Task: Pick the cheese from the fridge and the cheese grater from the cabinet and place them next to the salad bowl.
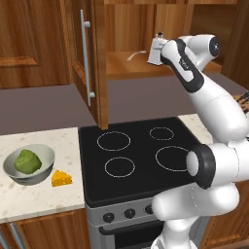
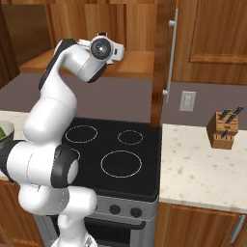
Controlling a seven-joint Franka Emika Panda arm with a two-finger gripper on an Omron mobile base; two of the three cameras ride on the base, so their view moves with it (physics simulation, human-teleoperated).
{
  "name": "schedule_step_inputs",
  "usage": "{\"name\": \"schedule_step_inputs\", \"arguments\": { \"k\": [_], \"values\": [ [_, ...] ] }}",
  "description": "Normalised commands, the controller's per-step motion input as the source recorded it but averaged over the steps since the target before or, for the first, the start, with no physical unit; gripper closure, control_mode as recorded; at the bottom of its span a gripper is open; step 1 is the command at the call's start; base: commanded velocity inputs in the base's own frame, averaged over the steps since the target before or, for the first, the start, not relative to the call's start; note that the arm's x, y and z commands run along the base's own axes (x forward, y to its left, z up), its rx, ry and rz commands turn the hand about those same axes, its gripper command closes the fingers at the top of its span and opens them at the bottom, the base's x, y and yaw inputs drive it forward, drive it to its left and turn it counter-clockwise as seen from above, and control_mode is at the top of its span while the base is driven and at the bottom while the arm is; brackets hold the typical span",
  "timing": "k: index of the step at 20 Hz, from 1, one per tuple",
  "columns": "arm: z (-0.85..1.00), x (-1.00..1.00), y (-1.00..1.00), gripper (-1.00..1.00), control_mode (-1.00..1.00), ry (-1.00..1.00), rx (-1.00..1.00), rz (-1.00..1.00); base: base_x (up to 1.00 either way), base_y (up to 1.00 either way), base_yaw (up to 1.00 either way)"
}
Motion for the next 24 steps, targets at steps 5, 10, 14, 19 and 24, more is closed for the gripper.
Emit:
{"name": "schedule_step_inputs", "arguments": {
  "k": [5, 10, 14, 19, 24],
  "values": [
    [0.00, 0.26, 0.00, -1.00, -1.00, 0.00, 0.00, 0.00, 0.00, 0.00, 0.00],
    [-0.01, 0.23, 0.00, -1.00, -1.00, 0.00, 0.00, 0.00, 0.00, 0.00, 0.00],
    [-0.02, 0.19, 0.00, -1.00, -1.00, 0.00, 0.00, 0.00, 0.00, 0.00, 0.00],
    [-0.01, 0.09, 0.00, -1.00, -1.00, 0.00, 0.00, 0.00, 0.00, 0.00, 0.00],
    [0.00, 0.03, 0.00, -1.00, -1.00, 0.00, 0.00, 0.00, 0.00, 0.00, 0.00]
  ]
}}
